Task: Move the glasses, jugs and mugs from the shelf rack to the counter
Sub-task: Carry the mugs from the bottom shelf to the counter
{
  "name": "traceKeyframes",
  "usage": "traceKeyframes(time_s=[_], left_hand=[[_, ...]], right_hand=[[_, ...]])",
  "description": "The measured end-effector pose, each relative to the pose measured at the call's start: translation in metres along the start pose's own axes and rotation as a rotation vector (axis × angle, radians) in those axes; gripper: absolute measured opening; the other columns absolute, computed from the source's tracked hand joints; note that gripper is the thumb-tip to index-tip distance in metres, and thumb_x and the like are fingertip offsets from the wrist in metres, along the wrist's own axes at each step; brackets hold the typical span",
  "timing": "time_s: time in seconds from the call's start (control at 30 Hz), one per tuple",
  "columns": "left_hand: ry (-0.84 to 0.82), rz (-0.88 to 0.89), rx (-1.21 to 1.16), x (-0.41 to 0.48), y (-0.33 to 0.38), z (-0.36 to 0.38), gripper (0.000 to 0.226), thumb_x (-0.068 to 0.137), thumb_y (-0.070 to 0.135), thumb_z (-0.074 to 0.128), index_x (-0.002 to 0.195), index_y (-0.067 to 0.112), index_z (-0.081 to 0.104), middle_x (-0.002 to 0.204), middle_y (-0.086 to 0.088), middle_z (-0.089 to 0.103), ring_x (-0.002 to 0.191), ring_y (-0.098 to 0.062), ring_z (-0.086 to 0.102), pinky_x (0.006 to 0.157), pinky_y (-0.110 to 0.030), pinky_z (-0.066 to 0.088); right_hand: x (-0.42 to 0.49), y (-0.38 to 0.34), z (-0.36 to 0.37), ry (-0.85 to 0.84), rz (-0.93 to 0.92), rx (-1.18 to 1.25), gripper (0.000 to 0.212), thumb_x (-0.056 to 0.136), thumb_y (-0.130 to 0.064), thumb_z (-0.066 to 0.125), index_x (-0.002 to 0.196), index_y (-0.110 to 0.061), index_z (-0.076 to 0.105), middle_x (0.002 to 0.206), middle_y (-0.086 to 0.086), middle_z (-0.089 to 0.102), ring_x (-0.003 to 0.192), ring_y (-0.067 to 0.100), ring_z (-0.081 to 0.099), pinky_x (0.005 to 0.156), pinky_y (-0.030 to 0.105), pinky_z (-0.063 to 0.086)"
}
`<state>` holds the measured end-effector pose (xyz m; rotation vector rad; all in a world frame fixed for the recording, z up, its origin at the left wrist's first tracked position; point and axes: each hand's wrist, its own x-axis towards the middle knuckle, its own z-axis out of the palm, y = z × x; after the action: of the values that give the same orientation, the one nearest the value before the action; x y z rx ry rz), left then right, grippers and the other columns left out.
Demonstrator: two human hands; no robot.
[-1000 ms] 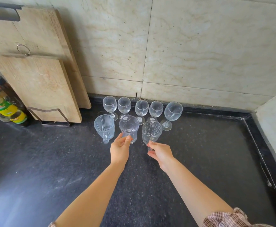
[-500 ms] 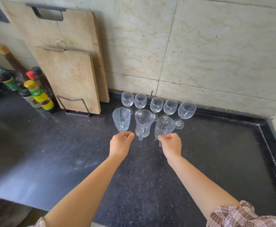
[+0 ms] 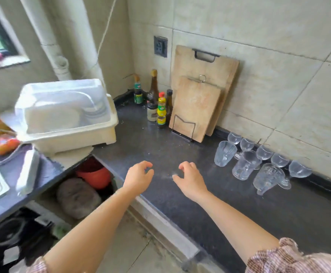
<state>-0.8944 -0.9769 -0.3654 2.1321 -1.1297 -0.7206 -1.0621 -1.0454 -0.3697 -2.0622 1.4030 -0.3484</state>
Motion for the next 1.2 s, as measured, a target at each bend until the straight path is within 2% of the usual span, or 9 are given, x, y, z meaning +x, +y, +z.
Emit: traceKeyframes(time_s=[0.13, 0.2, 0.33, 0.47, 0.63, 0.8, 0.97, 1.1, 1.2], left_hand=[[0.177, -0.039, 0.069, -0.062, -0.071, -0.091, 0.033, 0.089, 0.023, 0.054, 0.120, 0.014, 0.061, 0.114, -0.009, 0.067, 0.104, -0.026, 0.063, 0.086, -0.030, 0.046], [0.254, -0.090, 0.094, -0.100, -0.109, -0.133, 0.035, 0.089, 0.026, 0.053, 0.122, 0.016, 0.060, 0.118, -0.008, 0.065, 0.106, -0.025, 0.061, 0.089, -0.032, 0.047], [0.351, -0.220, 0.128, -0.181, -0.184, -0.209, 0.040, 0.090, 0.029, 0.048, 0.127, 0.015, 0.055, 0.120, -0.011, 0.061, 0.110, -0.028, 0.058, 0.091, -0.036, 0.046], [0.481, -0.354, 0.176, -0.252, -0.247, -0.278, 0.042, 0.092, 0.030, 0.049, 0.131, 0.015, 0.050, 0.135, -0.013, 0.051, 0.124, -0.029, 0.047, 0.101, -0.038, 0.038], [0.661, -0.495, 0.159, -0.324, -0.310, -0.348, 0.038, 0.092, 0.027, 0.047, 0.126, 0.012, 0.051, 0.126, -0.018, 0.053, 0.116, -0.033, 0.049, 0.097, -0.039, 0.038], [0.778, -0.619, 0.178, -0.369, -0.373, -0.415, 0.040, 0.092, 0.026, 0.048, 0.128, 0.009, 0.051, 0.130, -0.019, 0.053, 0.121, -0.034, 0.047, 0.101, -0.041, 0.038], [0.810, -0.739, 0.172, -0.394, -0.445, -0.491, 0.045, 0.093, 0.026, 0.045, 0.134, 0.008, 0.046, 0.141, -0.016, 0.045, 0.128, -0.032, 0.042, 0.105, -0.039, 0.034], [0.855, -0.806, 0.183, -0.404, -0.500, -0.557, 0.041, 0.091, 0.027, 0.045, 0.129, 0.013, 0.050, 0.131, -0.018, 0.049, 0.119, -0.035, 0.047, 0.100, -0.041, 0.039], [0.876, -0.843, 0.183, -0.413, -0.535, -0.604, 0.040, 0.091, 0.029, 0.045, 0.129, 0.015, 0.050, 0.131, -0.016, 0.049, 0.120, -0.034, 0.046, 0.099, -0.041, 0.040]], right_hand=[[-0.038, -0.095, 0.053, -0.107, -0.228, -0.092, 0.038, 0.091, -0.034, 0.055, 0.122, -0.015, 0.046, 0.126, 0.004, 0.044, 0.111, 0.023, 0.048, 0.081, 0.032, 0.043], [-0.063, -0.141, 0.083, -0.151, -0.318, -0.137, 0.040, 0.091, -0.034, 0.055, 0.124, -0.014, 0.045, 0.127, 0.005, 0.044, 0.115, 0.025, 0.046, 0.086, 0.037, 0.047], [-0.119, -0.229, 0.147, -0.225, -0.514, -0.250, 0.047, 0.088, -0.036, 0.054, 0.130, -0.017, 0.043, 0.131, 0.006, 0.044, 0.121, 0.026, 0.043, 0.095, 0.044, 0.043], [-0.172, -0.313, 0.205, -0.291, -0.720, -0.311, 0.049, 0.088, -0.038, 0.053, 0.131, -0.017, 0.042, 0.132, 0.008, 0.043, 0.124, 0.029, 0.039, 0.096, 0.047, 0.040], [-0.225, -0.406, 0.269, -0.362, -0.952, -0.361, 0.051, 0.088, -0.037, 0.054, 0.132, -0.014, 0.041, 0.134, 0.008, 0.043, 0.126, 0.028, 0.038, 0.101, 0.046, 0.039], [-0.261, -0.494, 0.336, -0.388, -1.149, -0.401, 0.050, 0.088, -0.036, 0.054, 0.132, -0.014, 0.041, 0.131, 0.010, 0.046, 0.122, 0.031, 0.042, 0.097, 0.043, 0.037], [-0.289, -0.590, 0.417, -0.412, -1.276, -0.405, 0.056, 0.088, -0.037, 0.055, 0.136, -0.016, 0.037, 0.134, 0.008, 0.041, 0.124, 0.030, 0.038, 0.098, 0.049, 0.039], [-0.307, -0.671, 0.481, -0.458, -1.324, -0.406, 0.055, 0.087, -0.039, 0.055, 0.134, -0.017, 0.038, 0.134, 0.006, 0.042, 0.124, 0.028, 0.038, 0.097, 0.049, 0.037], [-0.317, -0.724, 0.519, -0.466, -1.348, -0.422, 0.053, 0.087, -0.040, 0.054, 0.132, -0.017, 0.039, 0.132, 0.007, 0.043, 0.124, 0.029, 0.037, 0.097, 0.049, 0.037]])
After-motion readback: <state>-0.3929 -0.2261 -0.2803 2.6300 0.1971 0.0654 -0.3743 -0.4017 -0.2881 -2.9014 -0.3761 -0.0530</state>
